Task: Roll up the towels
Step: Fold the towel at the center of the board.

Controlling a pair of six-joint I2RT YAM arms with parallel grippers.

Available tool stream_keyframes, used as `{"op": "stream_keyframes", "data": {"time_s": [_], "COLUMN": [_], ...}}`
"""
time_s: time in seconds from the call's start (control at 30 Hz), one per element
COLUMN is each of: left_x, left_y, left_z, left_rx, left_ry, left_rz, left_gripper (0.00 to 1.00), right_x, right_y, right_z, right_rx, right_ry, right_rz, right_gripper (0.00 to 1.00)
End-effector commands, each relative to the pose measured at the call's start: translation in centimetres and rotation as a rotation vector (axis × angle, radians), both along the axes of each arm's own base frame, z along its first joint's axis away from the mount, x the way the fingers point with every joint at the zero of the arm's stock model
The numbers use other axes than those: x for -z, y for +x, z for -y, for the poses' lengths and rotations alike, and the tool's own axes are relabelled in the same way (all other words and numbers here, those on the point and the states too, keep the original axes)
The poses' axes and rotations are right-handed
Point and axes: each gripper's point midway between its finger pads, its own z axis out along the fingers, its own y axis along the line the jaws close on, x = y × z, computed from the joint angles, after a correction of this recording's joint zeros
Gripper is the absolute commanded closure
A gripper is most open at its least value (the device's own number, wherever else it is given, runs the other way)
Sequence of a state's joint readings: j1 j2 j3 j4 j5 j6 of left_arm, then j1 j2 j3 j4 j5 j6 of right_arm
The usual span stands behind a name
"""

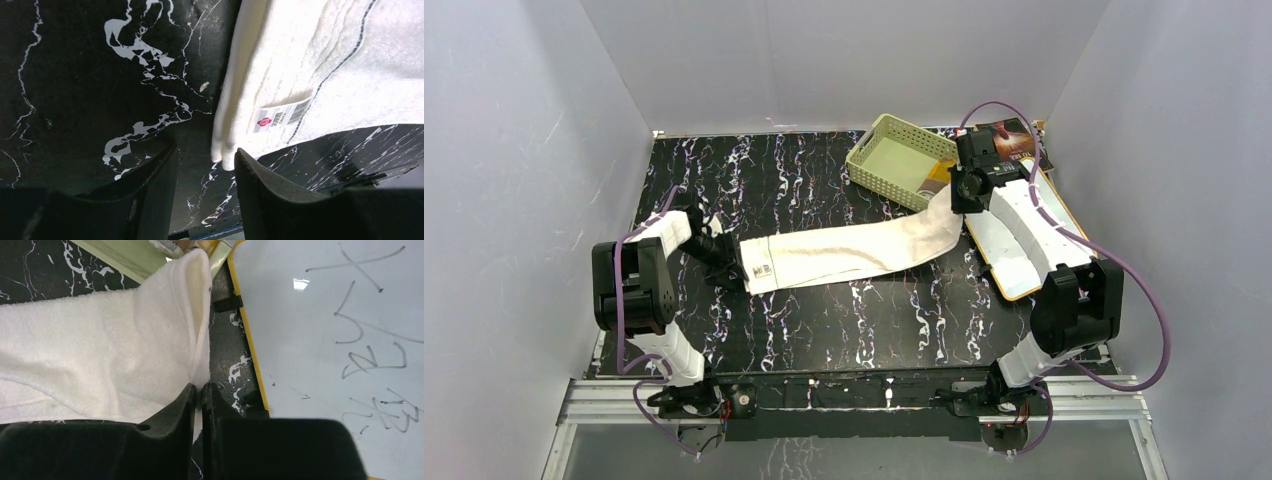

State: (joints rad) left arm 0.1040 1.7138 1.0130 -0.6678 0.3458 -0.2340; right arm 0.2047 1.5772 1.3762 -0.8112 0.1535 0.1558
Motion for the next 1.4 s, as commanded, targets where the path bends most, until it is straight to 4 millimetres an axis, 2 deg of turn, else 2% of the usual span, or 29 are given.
{"op": "stream_keyframes", "data": {"time_s": [0.0,0.2,0.27,0.33,0.43,0.57,0.67,1.0,1.37], "left_x": [-1.0,-3.5,-4.1,-4.1,-3.5,-2.7,-2.3,-0.4,0.4], "left_y": [0.1,0.6,0.3,-0.4,-2.0,-3.8,-4.5,-3.5,-2.6], "left_z": [-0.4,2.9,4.2,5.3,6.2,5.6,4.8,4.9,4.8], "left_rx": [0.008,0.04,0.057,0.054,0.043,0.015,0.003,-0.038,-0.057], "left_ry": [0.011,-0.105,-0.115,-0.124,-0.116,-0.059,-0.012,-0.009,0.004], "left_rz": [0.026,0.137,0.146,0.13,0.083,0.029,0.004,0.008,0.027], "left_gripper": [0.56,0.56,0.6,0.64,0.65,0.64,0.59,0.58,0.67], "right_x": [-2.9,-2.6,-2.6,-2.4,-2.6,-2.5,-2.3,-2.1,-1.8], "right_y": [0.5,0.5,0.4,0.5,0.4,0.1,0.0,-0.1,-0.2], "right_z": [1.4,1.0,0.8,0.8,0.8,0.8,0.7,0.6,0.6], "right_rx": [0.033,0.022,0.018,0.018,0.019,0.017,0.016,0.012,0.012], "right_ry": [-0.024,-0.004,0.003,0.004,0.005,0.006,0.012,0.018,0.018], "right_rz": [0.101,0.094,0.093,0.09,0.092,0.091,0.088,0.086,0.081], "right_gripper": [1.0,1.0,1.0,1.0,1.0,1.0,1.0,1.0,1.0]}}
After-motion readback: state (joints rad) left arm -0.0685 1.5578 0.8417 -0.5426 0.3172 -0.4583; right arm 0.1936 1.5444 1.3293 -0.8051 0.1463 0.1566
